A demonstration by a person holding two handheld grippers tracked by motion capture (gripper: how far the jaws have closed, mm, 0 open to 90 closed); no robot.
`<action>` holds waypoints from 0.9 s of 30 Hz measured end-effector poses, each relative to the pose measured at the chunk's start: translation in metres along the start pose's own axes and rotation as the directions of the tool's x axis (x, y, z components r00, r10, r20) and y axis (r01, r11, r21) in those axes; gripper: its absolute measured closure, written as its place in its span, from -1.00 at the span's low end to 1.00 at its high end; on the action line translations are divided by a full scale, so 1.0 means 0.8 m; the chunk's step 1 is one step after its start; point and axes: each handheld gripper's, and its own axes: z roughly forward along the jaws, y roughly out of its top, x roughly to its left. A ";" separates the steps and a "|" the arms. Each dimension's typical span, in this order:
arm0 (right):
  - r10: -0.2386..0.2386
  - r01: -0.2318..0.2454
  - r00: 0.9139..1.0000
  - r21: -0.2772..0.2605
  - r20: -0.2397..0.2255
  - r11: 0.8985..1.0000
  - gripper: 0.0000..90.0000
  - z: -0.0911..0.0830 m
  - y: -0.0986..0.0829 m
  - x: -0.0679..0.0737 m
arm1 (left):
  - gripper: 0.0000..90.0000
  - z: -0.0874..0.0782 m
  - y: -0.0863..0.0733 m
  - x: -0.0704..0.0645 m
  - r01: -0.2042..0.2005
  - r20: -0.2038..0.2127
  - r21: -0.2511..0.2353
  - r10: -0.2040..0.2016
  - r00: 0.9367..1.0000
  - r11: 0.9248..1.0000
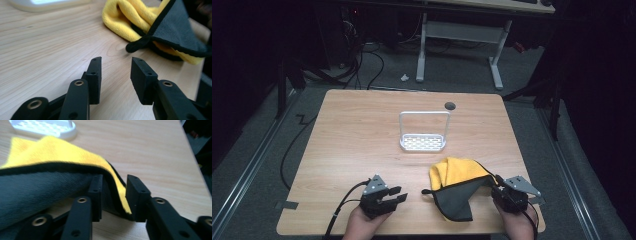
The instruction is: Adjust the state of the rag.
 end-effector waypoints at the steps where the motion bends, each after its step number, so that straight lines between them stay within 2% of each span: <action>1: -0.007 0.007 1.000 -0.014 0.010 1.000 0.45 -0.006 0.002 0.004 | 0.36 0.008 0.003 0.000 0.015 0.005 -0.004 -0.015 1.000 1.000; 2: -0.019 0.020 1.000 -0.032 0.013 0.999 0.42 -0.011 0.004 0.008 | 0.36 0.016 0.006 -0.001 0.023 0.006 -0.005 -0.023 1.000 1.000; 4: -0.049 0.049 0.999 -0.055 0.009 0.997 0.40 -0.021 0.008 0.019 | 0.36 0.032 0.018 -0.003 0.014 -0.008 -0.008 -0.014 1.000 1.000; 7: -0.070 0.067 0.997 -0.068 -0.039 0.995 0.40 -0.028 0.010 0.034 | 0.34 0.060 0.038 -0.007 -0.003 -0.018 0.008 0.003 1.000 1.000; 12: -0.121 0.114 0.987 -0.065 -0.108 0.991 0.40 -0.028 0.008 0.061 | 0.16 0.108 0.057 -0.012 0.030 -0.021 0.085 -0.028 0.999 0.996; 15: -0.133 0.125 0.981 -0.060 -0.139 0.990 0.41 -0.026 0.008 0.068 | 0.07 0.122 0.061 -0.023 0.029 -0.018 0.114 -0.028 0.999 0.993; 16: -0.129 0.122 0.979 -0.054 -0.158 0.991 0.41 -0.024 0.007 0.071 | 0.10 0.125 0.062 -0.027 0.019 -0.019 0.124 -0.017 1.000 0.992; 17: -0.136 0.129 0.975 -0.048 -0.178 0.990 0.41 -0.023 0.006 0.074 | 0.22 0.127 0.063 -0.032 0.000 -0.038 0.136 0.005 0.999 0.991; 19: -0.146 0.143 0.965 -0.034 -0.220 0.989 0.39 -0.019 0.005 0.086 | 0.63 0.129 0.063 -0.037 -0.016 -0.045 0.150 0.023 0.999 0.989; 21: -0.165 0.163 0.949 -0.029 -0.270 0.986 0.35 -0.017 0.004 0.101 | 0.85 0.128 0.064 -0.039 -0.019 -0.053 0.145 0.027 0.998 0.989; 23: -0.186 0.185 0.929 -0.034 -0.320 0.982 0.25 -0.016 0.004 0.118 | 0.89 0.123 0.063 -0.038 -0.027 -0.065 0.135 0.036 0.997 0.990; 26: -0.225 0.230 0.889 -0.037 -0.399 0.973 -0.03 -0.015 0.003 0.145 | 0.89 0.112 0.062 -0.029 0.006 -0.063 0.112 0.002 0.998 0.994; 27: -0.239 0.249 0.879 -0.031 -0.412 0.968 -0.08 -0.013 0.002 0.154 | 0.89 0.108 0.063 -0.027 0.006 -0.064 0.104 0.001 0.998 0.995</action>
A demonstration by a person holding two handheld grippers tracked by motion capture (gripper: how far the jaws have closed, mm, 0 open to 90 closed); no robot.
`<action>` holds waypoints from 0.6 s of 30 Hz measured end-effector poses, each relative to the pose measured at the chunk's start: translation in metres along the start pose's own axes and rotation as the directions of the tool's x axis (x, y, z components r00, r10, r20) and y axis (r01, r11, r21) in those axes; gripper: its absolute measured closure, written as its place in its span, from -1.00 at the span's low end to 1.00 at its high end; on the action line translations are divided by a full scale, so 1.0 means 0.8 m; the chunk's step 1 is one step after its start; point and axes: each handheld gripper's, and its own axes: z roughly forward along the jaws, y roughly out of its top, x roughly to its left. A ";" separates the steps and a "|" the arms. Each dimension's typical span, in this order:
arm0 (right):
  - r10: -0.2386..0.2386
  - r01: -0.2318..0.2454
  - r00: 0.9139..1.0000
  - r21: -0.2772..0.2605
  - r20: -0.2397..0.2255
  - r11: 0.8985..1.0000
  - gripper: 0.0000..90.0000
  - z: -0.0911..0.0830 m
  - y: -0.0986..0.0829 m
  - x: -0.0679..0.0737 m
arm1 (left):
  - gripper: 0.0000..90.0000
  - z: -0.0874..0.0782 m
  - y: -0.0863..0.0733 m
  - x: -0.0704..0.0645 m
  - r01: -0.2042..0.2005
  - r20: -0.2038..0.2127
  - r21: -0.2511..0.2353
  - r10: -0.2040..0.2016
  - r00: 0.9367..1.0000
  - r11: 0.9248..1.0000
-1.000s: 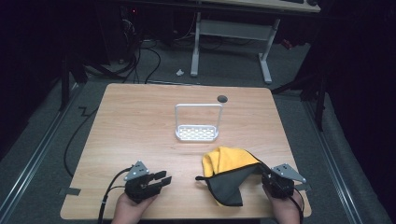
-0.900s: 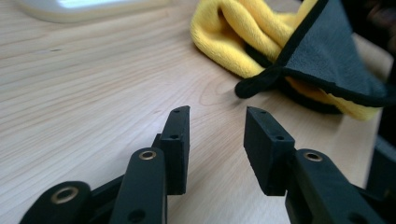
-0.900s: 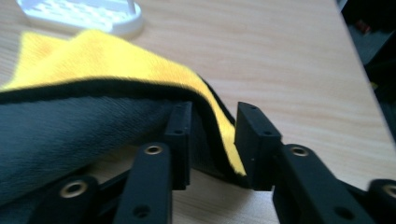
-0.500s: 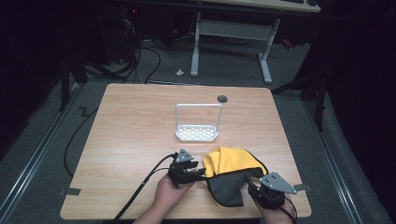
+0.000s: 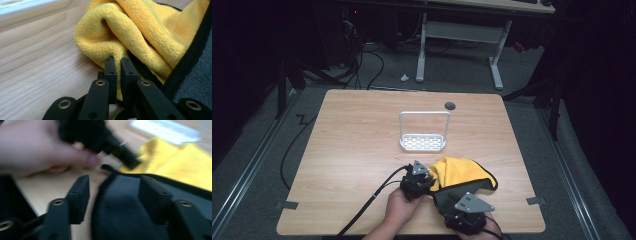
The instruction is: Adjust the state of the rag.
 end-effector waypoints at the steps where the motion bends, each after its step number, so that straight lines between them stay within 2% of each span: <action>1: -0.030 0.030 1.000 0.024 -0.002 0.999 -0.08 0.006 0.000 0.007 | 0.89 -0.004 0.000 0.002 -0.001 0.000 -0.009 0.001 1.000 1.000; 2: -0.066 0.066 0.998 0.055 0.013 0.996 0.00 0.013 -0.001 0.013 | 0.89 -0.009 0.000 0.004 0.003 -0.001 -0.016 -0.003 1.000 1.000; 4: -0.129 0.122 0.990 0.108 0.063 0.987 0.53 0.021 -0.003 0.018 | 0.89 -0.018 -0.001 0.010 0.012 -0.004 -0.032 -0.012 1.000 0.999; 5: -0.134 0.125 0.987 0.101 0.086 0.987 0.77 0.019 -0.004 0.018 | 0.89 -0.023 -0.002 0.013 0.015 -0.004 -0.040 -0.015 1.000 0.999; 6: -0.121 0.113 0.987 0.082 0.104 0.990 0.91 0.015 -0.003 0.015 | 0.89 -0.029 -0.003 0.017 0.018 -0.003 -0.045 -0.018 1.000 0.999; 8: -0.106 0.102 0.984 0.034 0.141 0.994 0.95 0.002 0.000 0.006 | 0.89 -0.040 -0.007 0.024 0.017 -0.015 -0.057 -0.018 1.000 0.998; 10: -0.068 0.071 0.983 -0.012 0.170 0.997 0.96 -0.012 0.002 -0.005 | 0.89 -0.052 -0.011 0.034 0.027 -0.020 -0.070 -0.029 0.999 0.997; 13: -0.015 0.029 0.974 -0.060 0.228 0.998 0.96 -0.032 0.002 -0.024 | 0.89 -0.072 -0.017 0.048 0.040 -0.026 -0.083 -0.042 0.999 0.996; 15: 0.009 0.013 0.961 -0.076 0.277 0.997 0.96 -0.042 0.000 -0.038 | 0.89 -0.087 -0.021 0.056 0.028 -0.045 -0.090 -0.032 0.998 0.996; 18: 0.089 -0.055 0.937 -0.110 0.339 0.992 0.96 -0.056 -0.008 -0.068 | 0.89 -0.113 -0.027 0.070 0.031 -0.063 -0.100 -0.037 0.997 0.994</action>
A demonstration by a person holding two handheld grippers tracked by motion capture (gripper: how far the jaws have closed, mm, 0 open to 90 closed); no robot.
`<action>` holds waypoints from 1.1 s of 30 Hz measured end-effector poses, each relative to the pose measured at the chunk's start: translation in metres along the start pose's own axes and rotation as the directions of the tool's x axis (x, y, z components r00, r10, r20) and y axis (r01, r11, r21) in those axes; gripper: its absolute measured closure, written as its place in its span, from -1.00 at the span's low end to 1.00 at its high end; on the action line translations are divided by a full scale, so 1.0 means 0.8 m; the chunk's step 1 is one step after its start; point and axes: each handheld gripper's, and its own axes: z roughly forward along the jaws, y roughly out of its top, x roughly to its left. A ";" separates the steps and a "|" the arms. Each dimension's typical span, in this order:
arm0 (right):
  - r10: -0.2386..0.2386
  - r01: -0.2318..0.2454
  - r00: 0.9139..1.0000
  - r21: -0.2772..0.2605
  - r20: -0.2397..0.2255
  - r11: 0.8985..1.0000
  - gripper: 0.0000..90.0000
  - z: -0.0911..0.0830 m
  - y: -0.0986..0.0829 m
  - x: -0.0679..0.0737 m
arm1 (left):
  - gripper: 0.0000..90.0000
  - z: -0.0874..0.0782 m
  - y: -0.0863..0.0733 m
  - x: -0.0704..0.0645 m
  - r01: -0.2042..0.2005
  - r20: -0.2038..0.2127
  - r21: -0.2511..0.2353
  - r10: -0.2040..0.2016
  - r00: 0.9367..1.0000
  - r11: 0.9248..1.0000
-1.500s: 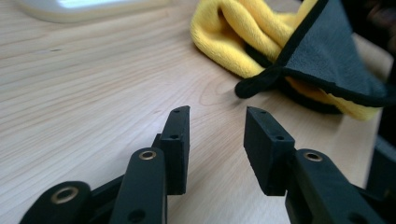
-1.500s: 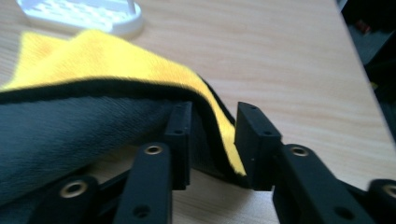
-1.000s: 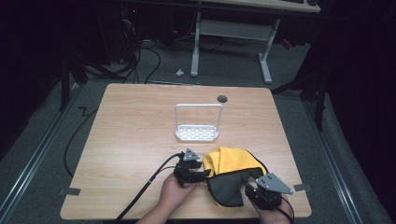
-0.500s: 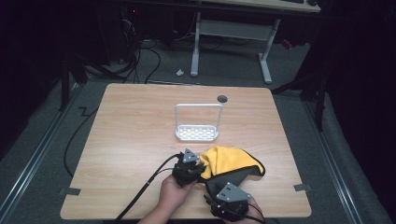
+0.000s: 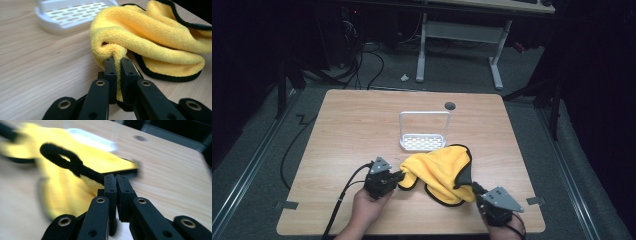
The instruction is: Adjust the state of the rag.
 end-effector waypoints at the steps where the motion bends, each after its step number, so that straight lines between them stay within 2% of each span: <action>1: 0.029 -0.029 0.999 -0.003 0.019 1.000 0.96 0.000 -0.003 -0.012 | 0.89 -0.009 0.000 0.006 0.000 -0.006 -0.001 0.000 1.000 1.000; 5: 0.122 -0.123 0.989 0.001 0.083 0.992 0.96 -0.004 -0.014 -0.050 | 0.89 -0.046 0.001 0.022 -0.001 -0.036 -0.029 0.000 0.999 1.000; 8: 0.160 -0.162 0.980 0.005 0.121 0.987 0.97 -0.004 -0.022 -0.070 | 0.89 -0.055 0.001 0.031 -0.013 -0.049 -0.024 0.012 0.999 1.000; 9: 0.171 -0.174 0.976 0.011 0.132 0.985 0.97 -0.003 -0.024 -0.076 | 0.88 -0.052 0.001 0.033 -0.018 -0.054 -0.015 0.017 0.998 1.000; 10: 0.180 -0.185 0.973 0.026 0.142 0.982 0.97 0.000 -0.026 -0.079 | 0.88 -0.046 0.001 0.036 -0.006 -0.048 -0.003 0.005 0.999 1.000; 12: 0.186 -0.202 0.970 0.095 0.158 0.975 0.97 0.012 -0.034 -0.085 | 0.85 -0.029 -0.001 0.040 0.012 -0.060 0.013 -0.011 0.998 1.000; 14: 0.188 -0.216 0.966 0.154 0.178 0.964 0.96 0.022 -0.046 -0.088 | 0.79 -0.010 -0.001 0.042 -0.014 -0.101 0.030 0.017 0.995 0.999; 15: 0.180 -0.214 0.965 0.170 0.192 0.962 0.96 0.025 -0.050 -0.091 | 0.76 -0.003 -0.002 0.046 -0.013 -0.107 0.042 0.017 0.994 0.999; 16: 0.187 -0.225 0.960 0.175 0.209 0.959 0.96 0.026 -0.053 -0.094 | 0.73 0.004 -0.003 0.050 -0.002 -0.119 0.050 0.008 0.993 0.999; 18: 0.207 -0.258 0.945 0.189 0.252 0.947 0.95 0.028 -0.059 -0.103 | 0.64 0.007 -0.006 0.056 0.020 -0.170 0.062 -0.009 0.985 0.998; 19: 0.222 -0.277 0.938 0.191 0.265 0.942 0.92 0.029 -0.062 -0.108 | 0.60 0.004 -0.008 0.058 0.031 -0.176 0.047 -0.022 0.984 0.998; 20: 0.236 -0.289 0.935 0.186 0.264 0.939 0.84 0.028 -0.064 -0.112 | 0.56 -0.002 -0.010 0.056 0.045 -0.172 0.031 -0.039 0.984 0.998; 21: 0.247 -0.296 0.935 0.175 0.256 0.939 0.79 0.026 -0.065 -0.113 | 0.57 -0.008 -0.012 0.050 0.049 -0.150 0.010 -0.047 0.988 0.999; 23: 0.243 -0.289 0.936 0.159 0.256 0.944 0.77 0.022 -0.063 -0.113 | 0.59 -0.014 -0.017 0.027 0.034 -0.099 -0.010 -0.035 0.994 0.999; 25: 0.239 -0.281 0.936 0.143 0.257 0.949 0.71 0.020 -0.059 -0.109 | 0.57 -0.010 -0.022 -0.004 0.019 -0.032 -0.002 -0.019 0.999 1.000; 26: 0.231 -0.272 0.939 0.138 0.254 0.952 0.71 0.020 -0.057 -0.107 | 0.55 -0.005 -0.026 -0.019 0.020 0.004 -0.001 -0.020 1.000 1.000; 27: 0.223 -0.263 0.942 0.136 0.252 0.955 0.70 0.020 -0.055 -0.105 | 0.52 0.001 -0.028 -0.033 0.018 0.045 0.008 -0.018 0.999 1.000; 29: 0.211 -0.249 0.945 0.134 0.252 0.959 0.69 0.020 -0.053 -0.100 | 0.49 0.019 -0.032 -0.058 -0.001 0.100 0.029 -0.002 0.995 1.000; 33: 0.197 -0.232 0.950 0.126 0.241 0.965 0.68 0.018 -0.051 -0.094 | 0.49 0.057 -0.028 -0.098 -0.063 0.151 0.081 0.050 0.987 0.995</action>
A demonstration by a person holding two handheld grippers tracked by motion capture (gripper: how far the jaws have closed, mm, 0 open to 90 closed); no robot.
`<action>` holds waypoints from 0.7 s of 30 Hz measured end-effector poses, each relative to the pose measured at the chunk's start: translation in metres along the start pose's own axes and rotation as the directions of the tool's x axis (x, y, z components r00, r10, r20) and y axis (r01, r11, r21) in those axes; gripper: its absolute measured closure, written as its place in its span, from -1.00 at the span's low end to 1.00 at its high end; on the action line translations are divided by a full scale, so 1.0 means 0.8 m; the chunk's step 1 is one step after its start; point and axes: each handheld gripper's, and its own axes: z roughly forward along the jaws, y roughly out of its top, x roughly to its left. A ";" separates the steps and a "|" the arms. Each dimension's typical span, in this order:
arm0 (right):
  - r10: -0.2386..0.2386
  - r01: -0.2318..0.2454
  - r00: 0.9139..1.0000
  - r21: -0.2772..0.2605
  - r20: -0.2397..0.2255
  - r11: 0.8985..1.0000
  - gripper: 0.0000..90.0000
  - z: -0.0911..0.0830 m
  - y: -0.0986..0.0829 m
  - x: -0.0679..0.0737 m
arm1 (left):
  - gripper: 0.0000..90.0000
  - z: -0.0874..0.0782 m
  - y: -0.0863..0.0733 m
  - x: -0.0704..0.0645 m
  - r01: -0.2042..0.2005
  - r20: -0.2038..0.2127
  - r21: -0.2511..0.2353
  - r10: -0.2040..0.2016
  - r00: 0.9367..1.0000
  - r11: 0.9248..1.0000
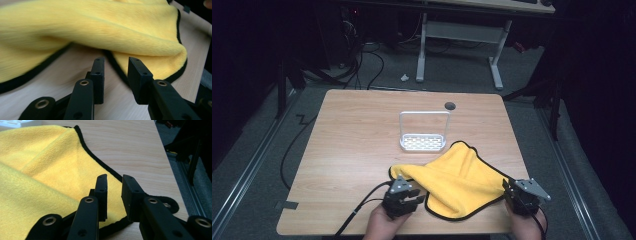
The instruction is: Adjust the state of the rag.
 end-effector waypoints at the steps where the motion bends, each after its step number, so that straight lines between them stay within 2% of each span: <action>1: 0.000 0.000 1.000 0.003 -0.005 1.000 0.68 0.000 -0.001 0.001 | 0.50 0.009 0.002 -0.006 -0.022 0.002 0.014 0.022 1.000 1.000; 4: 0.001 0.000 1.000 0.011 -0.022 1.000 0.68 0.003 -0.002 0.003 | 0.60 0.029 0.003 -0.018 -0.071 -0.021 0.061 0.072 0.997 0.996; 8: -0.014 0.014 0.999 0.008 -0.037 1.000 0.68 0.003 -0.002 0.005 | 0.72 0.021 -0.003 -0.017 -0.097 -0.059 0.061 0.101 0.993 0.993; 11: -0.026 0.026 0.998 0.010 -0.054 1.000 0.68 0.003 -0.002 0.012 | 0.75 0.000 -0.015 -0.011 -0.103 -0.083 0.075 0.109 0.991 0.992; 14: -0.051 0.051 0.996 0.004 -0.073 0.999 0.68 0.002 0.000 0.021 | 0.77 -0.027 -0.030 0.000 -0.088 -0.119 0.085 0.098 0.988 0.992; 18: -0.070 0.071 0.990 0.002 -0.119 0.998 0.68 0.002 0.003 0.037 | 0.78 -0.070 -0.056 0.021 -0.036 -0.171 0.071 0.048 0.984 0.997; 21: -0.093 0.096 0.980 0.007 -0.176 0.995 0.68 0.009 0.009 0.055 | 0.79 -0.099 -0.069 0.042 0.000 -0.219 0.074 0.016 0.976 0.997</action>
